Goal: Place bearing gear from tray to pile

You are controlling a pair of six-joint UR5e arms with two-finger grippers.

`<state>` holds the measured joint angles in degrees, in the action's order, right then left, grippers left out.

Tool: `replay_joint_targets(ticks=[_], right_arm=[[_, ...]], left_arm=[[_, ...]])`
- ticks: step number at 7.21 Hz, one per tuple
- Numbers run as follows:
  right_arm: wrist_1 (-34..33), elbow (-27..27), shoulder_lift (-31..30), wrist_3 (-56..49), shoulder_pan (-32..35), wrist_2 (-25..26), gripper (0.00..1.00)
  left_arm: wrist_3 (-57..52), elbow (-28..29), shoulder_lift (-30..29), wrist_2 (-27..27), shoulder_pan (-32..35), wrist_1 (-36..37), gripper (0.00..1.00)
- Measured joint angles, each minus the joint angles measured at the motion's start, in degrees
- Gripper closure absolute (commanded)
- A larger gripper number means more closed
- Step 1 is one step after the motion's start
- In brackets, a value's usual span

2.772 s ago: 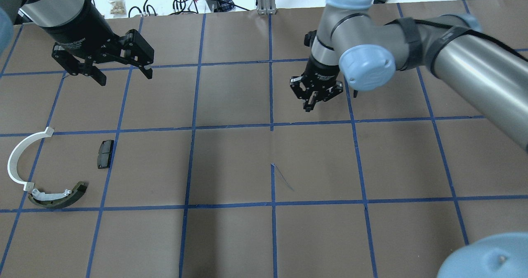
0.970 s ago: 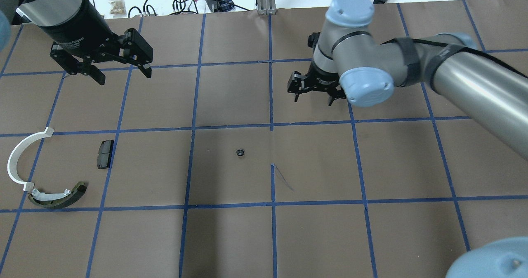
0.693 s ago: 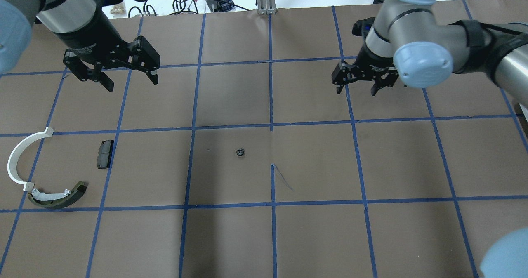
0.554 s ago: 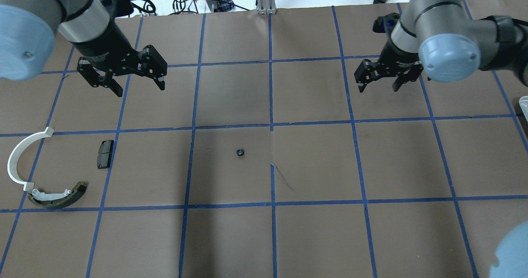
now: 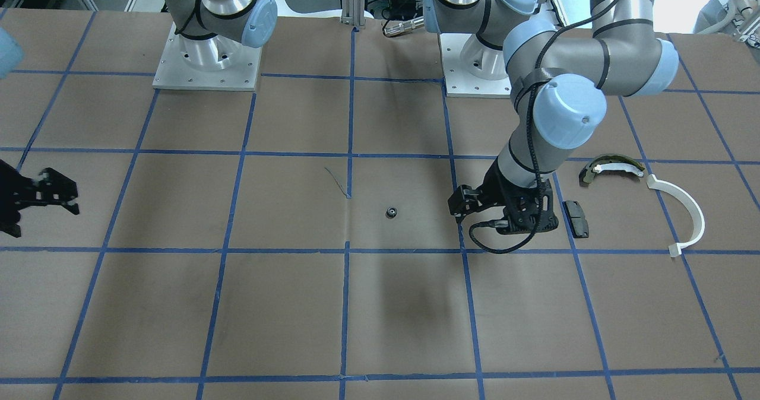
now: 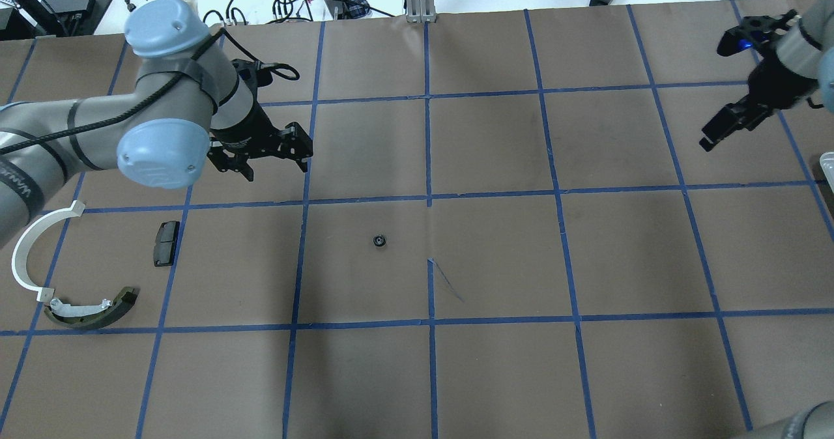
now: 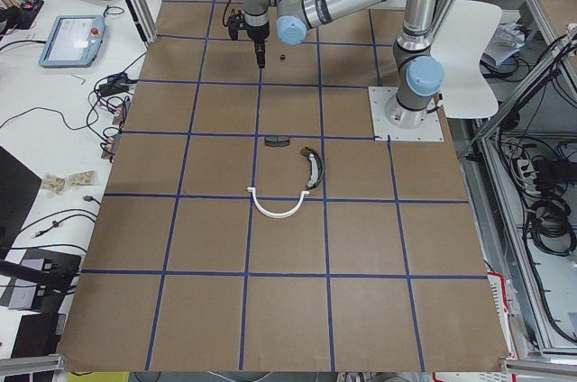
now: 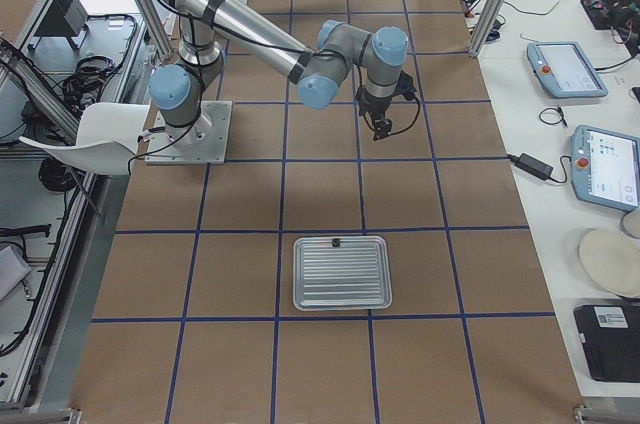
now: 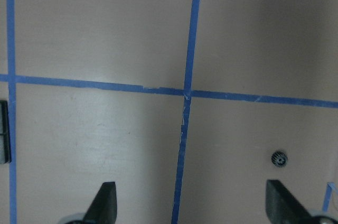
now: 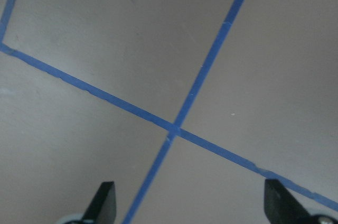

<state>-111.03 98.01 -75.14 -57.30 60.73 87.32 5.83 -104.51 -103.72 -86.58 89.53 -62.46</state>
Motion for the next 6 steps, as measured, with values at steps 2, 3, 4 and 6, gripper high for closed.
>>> replay_joint_targets(ticks=[2, 3, 4, 6], right_arm=[[-0.2, -0.2, 0.3, -16.5, -7.9, -0.4, 0.03], [-0.3, -0.3, 0.5, -23.8, -10.8, -0.5, 0.01], [-0.4, -0.4, 1.2, -31.3, -13.7, -0.5, 0.01], [-0.5, -1.8, 4.7, -44.9, -19.5, -0.7, 0.04]], left_arm=[[4.4, -0.4, -4.0, 0.1, 4.0, 5.7, 0.0], [5.9, -0.6, -5.3, 0.3, 6.3, 8.2, 0.0], [7.1, -1.5, -6.3, 0.3, 9.0, 10.1, 0.0], [9.0, -7.1, -7.5, 0.3, 12.8, 14.8, 0.0]])
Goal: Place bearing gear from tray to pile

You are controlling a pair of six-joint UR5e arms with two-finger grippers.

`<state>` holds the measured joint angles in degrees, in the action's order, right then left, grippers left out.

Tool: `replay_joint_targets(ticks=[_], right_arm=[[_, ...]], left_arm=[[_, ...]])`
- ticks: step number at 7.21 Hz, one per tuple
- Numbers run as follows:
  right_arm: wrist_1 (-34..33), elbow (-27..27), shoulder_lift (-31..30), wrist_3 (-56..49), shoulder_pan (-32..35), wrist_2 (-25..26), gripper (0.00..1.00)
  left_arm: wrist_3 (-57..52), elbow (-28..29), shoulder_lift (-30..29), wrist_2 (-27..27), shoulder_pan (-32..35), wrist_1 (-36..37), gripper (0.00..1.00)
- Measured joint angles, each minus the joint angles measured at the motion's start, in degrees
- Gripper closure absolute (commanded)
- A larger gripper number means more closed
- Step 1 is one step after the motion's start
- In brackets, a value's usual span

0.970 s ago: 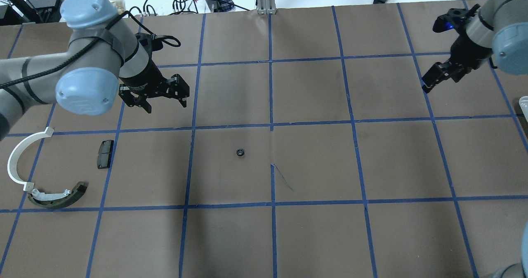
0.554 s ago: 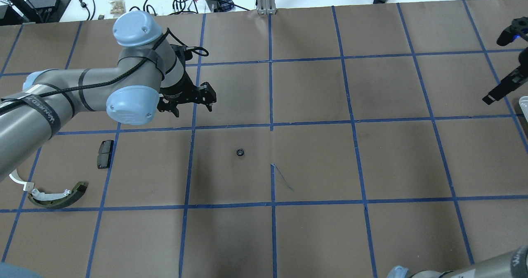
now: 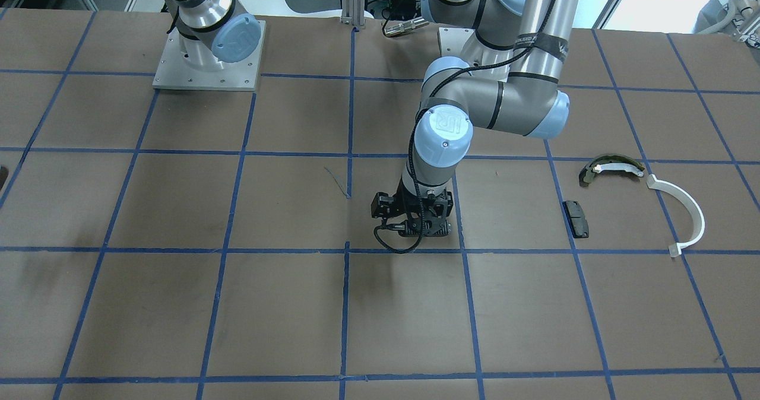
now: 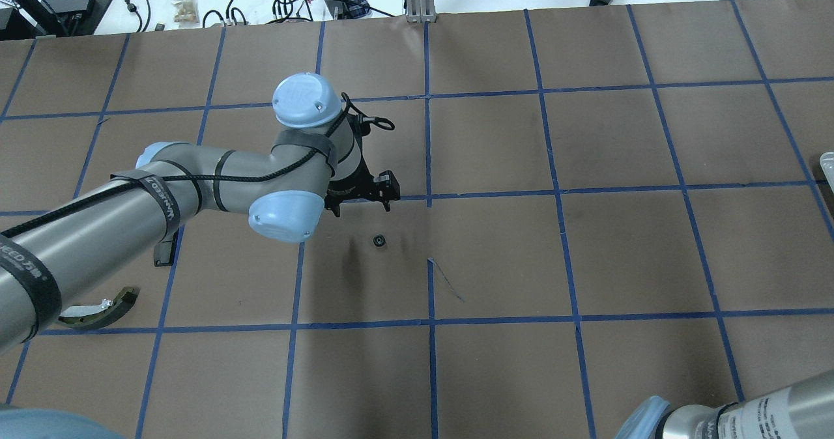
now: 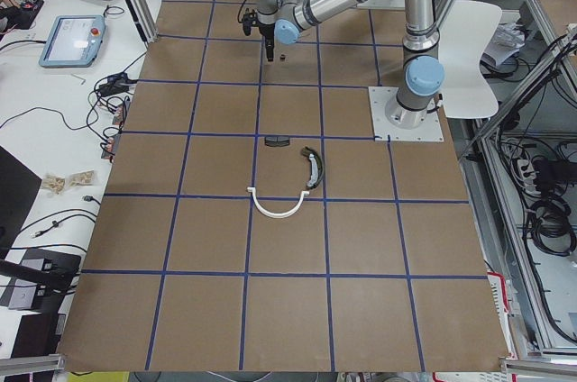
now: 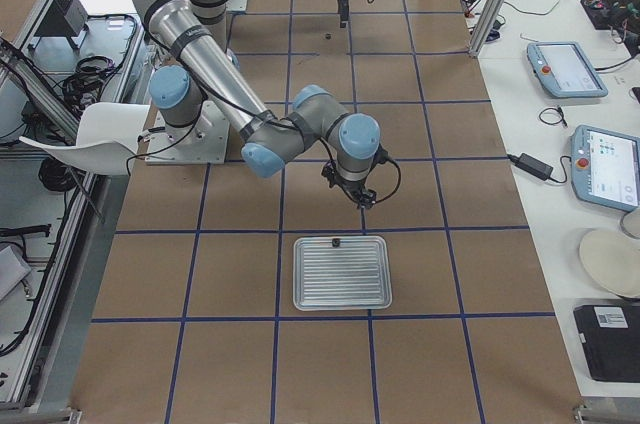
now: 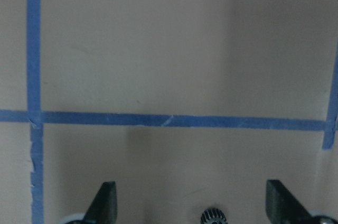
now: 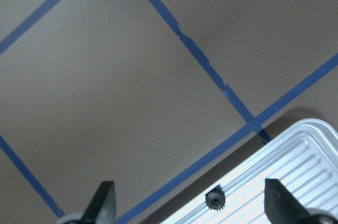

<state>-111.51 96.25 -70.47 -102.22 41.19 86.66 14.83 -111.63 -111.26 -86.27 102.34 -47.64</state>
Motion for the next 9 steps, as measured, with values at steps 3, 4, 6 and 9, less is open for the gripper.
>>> replay_joint_targets(ticks=[3, 4, 6, 9], right_arm=[[-0.1, -8.2, 9.0, -21.1, -4.7, -1.5, 0.02], [-0.1, -10.4, 11.8, -24.2, -5.2, -2.0, 0.02], [0.1, -11.1, 14.5, -26.1, -5.4, -2.3, 0.03], [0.2, -8.0, 14.7, -29.8, -5.2, -2.4, 0.07]], left_arm=[[2.0, -7.9, -0.2, -0.3, 1.4, 9.4, 0.0], [2.7, -8.0, -0.2, -0.4, 1.5, 10.4, 0.0], [4.9, -6.7, -0.4, -0.4, 2.3, 10.8, 0.17], [8.1, -5.9, -0.6, -2.3, 3.6, 10.2, 0.75]])
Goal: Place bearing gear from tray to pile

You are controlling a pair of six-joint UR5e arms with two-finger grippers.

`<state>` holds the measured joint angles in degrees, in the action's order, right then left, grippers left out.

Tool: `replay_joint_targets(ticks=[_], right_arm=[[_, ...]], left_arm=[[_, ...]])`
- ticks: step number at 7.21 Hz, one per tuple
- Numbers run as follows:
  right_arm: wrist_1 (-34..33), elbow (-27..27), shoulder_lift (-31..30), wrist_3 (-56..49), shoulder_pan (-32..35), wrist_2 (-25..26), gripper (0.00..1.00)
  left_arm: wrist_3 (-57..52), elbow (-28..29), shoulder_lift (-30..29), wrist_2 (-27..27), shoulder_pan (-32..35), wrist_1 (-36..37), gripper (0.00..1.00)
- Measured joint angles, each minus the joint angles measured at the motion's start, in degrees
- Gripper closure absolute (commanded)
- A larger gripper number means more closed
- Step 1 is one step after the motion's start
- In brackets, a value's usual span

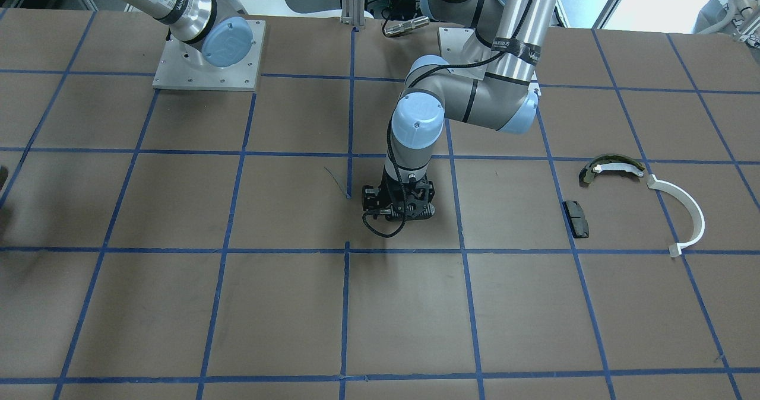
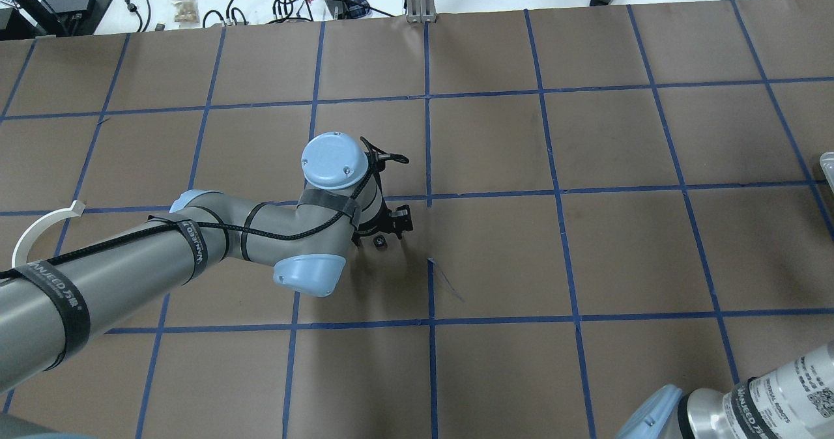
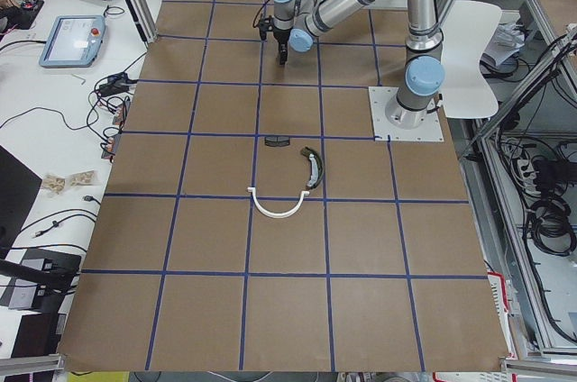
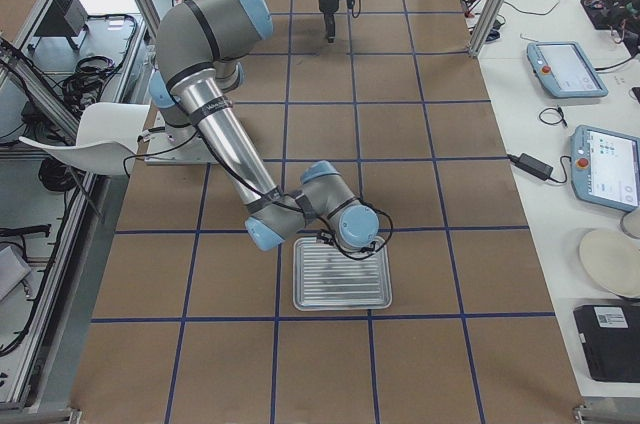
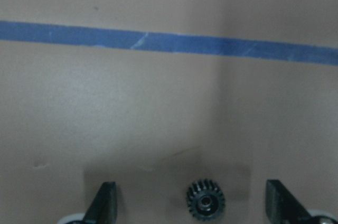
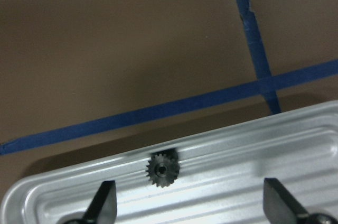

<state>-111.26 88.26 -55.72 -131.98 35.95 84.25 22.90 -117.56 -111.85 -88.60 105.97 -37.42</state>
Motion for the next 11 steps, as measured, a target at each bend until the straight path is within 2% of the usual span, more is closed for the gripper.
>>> replay_joint_targets(ticks=[1, 2, 3, 5, 6, 8, 9, 11], right_arm=[[-0.1, 0.5, 0.1, -1.4, 0.0, 0.1, 0.07], [-0.2, 0.7, 0.2, -2.2, 0.0, 0.2, 0.15], [-0.2, 0.8, 0.2, -2.6, 0.0, 0.2, 0.2], [-0.2, 0.9, 0.2, -2.7, 0.0, 0.1, 0.22], [-0.2, 1.2, 0.2, -2.7, 0.0, 0.2, 0.38], [-0.3, 1.6, 0.1, -2.6, 0.0, 0.4, 0.9], [-0.3, 1.6, 0.1, -2.6, 0.0, 0.7, 1.0], [-0.3, 1.2, -0.1, -2.6, 0.0, 1.0, 1.0]], left_arm=[[0.4, -0.1, 0.0, -0.4, 0.1, -0.1, 0.94], [0.6, -0.2, 0.0, -0.6, 0.2, -0.2, 1.0], [0.7, -0.1, 0.1, -0.7, 0.3, -0.5, 1.0], [0.1, 0.3, 1.3, -0.8, -0.4, -1.0, 1.0], [-1.0, 0.9, 2.1, -0.9, -1.4, -2.0, 1.0], [-6.9, 3.1, 4.3, -0.9, -5.5, -8.3, 1.0], [-10.1, 4.1, 5.5, -0.8, -8.5, -12.0, 1.0], [-19.1, 4.6, 7.2, -1.6, -16.2, -17.1, 1.0]])
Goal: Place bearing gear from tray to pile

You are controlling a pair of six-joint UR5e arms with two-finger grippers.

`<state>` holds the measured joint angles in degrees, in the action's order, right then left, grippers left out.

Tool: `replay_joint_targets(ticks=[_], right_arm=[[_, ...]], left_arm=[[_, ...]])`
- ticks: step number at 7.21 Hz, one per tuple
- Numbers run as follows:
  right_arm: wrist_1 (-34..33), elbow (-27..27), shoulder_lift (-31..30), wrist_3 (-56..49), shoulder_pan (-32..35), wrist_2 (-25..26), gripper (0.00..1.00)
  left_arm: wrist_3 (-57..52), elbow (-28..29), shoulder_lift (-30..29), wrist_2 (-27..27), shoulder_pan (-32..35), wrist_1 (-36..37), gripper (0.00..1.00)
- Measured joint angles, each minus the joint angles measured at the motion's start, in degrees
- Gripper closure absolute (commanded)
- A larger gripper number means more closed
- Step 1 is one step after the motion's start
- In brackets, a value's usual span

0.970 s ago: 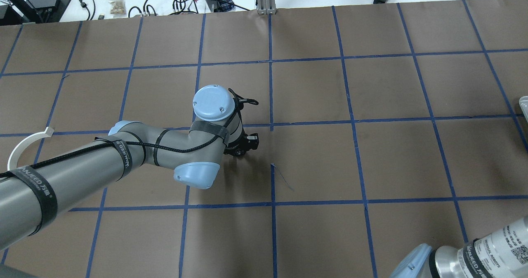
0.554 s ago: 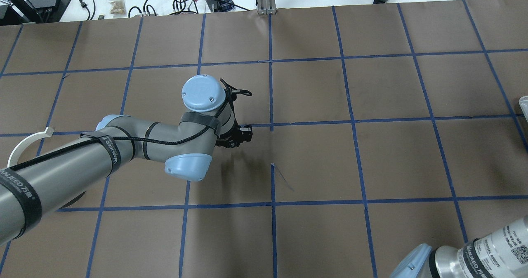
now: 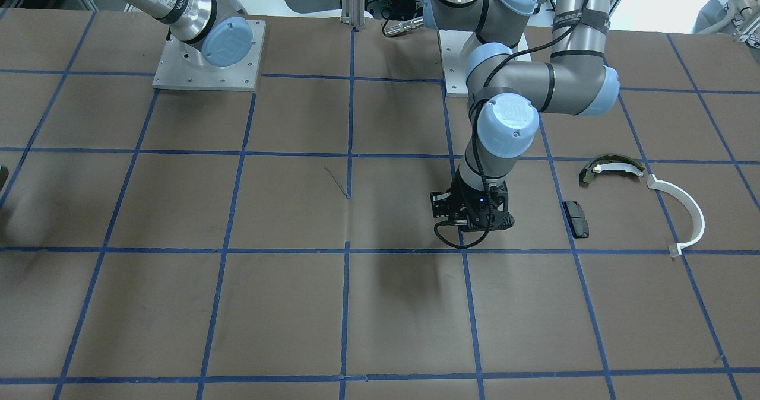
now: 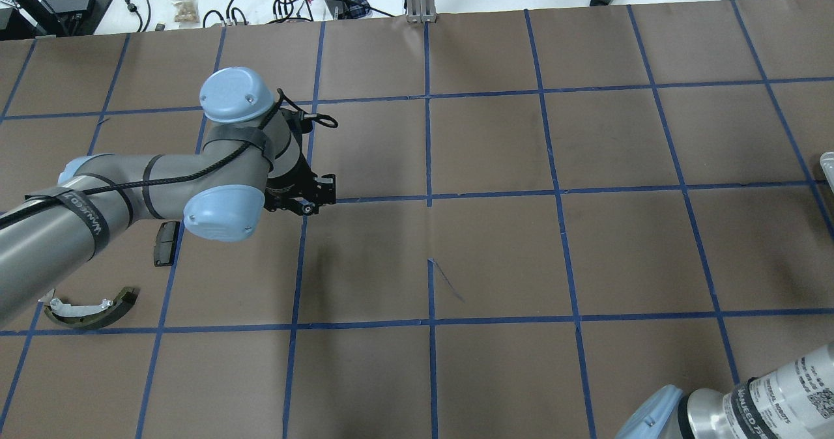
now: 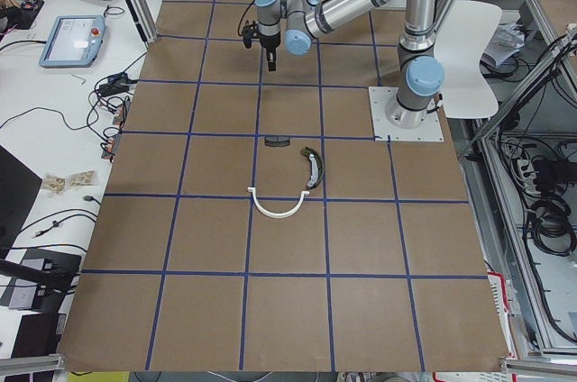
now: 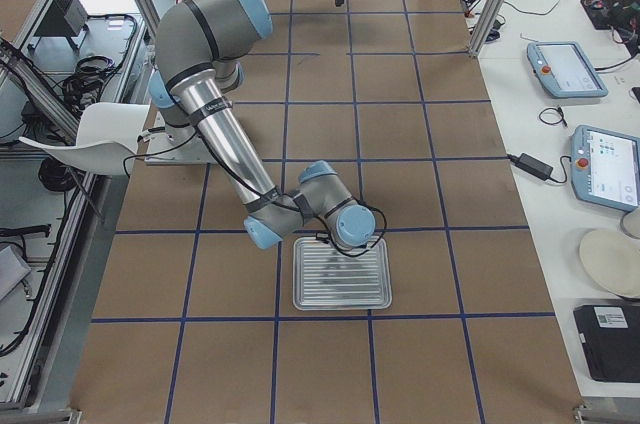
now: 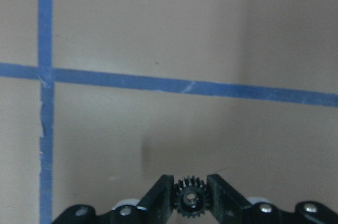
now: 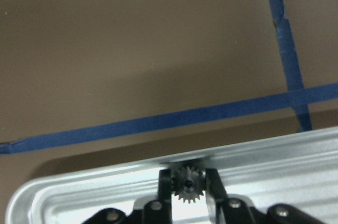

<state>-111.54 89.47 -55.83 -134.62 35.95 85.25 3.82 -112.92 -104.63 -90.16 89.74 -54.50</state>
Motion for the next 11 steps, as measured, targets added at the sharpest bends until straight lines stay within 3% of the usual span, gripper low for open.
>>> replay_joint_targets(ticks=[5, 8, 11], right_arm=[[1.2, -0.2, -6.4, 2.5, 1.6, -0.2, 1.0], [6.7, 0.3, -11.5, 15.5, 10.8, -3.2, 1.0], [9.7, 0.7, -12.4, 32.8, 24.4, -9.8, 1.0]], left_arm=[[-26.2, 1.3, 1.1, -5.5, -22.3, -3.2, 1.0], [-36.9, 1.8, 0.8, -5.5, -30.4, -3.2, 1.0], [-37.8, 1.0, -0.3, -5.0, -31.3, -3.2, 1.0]])
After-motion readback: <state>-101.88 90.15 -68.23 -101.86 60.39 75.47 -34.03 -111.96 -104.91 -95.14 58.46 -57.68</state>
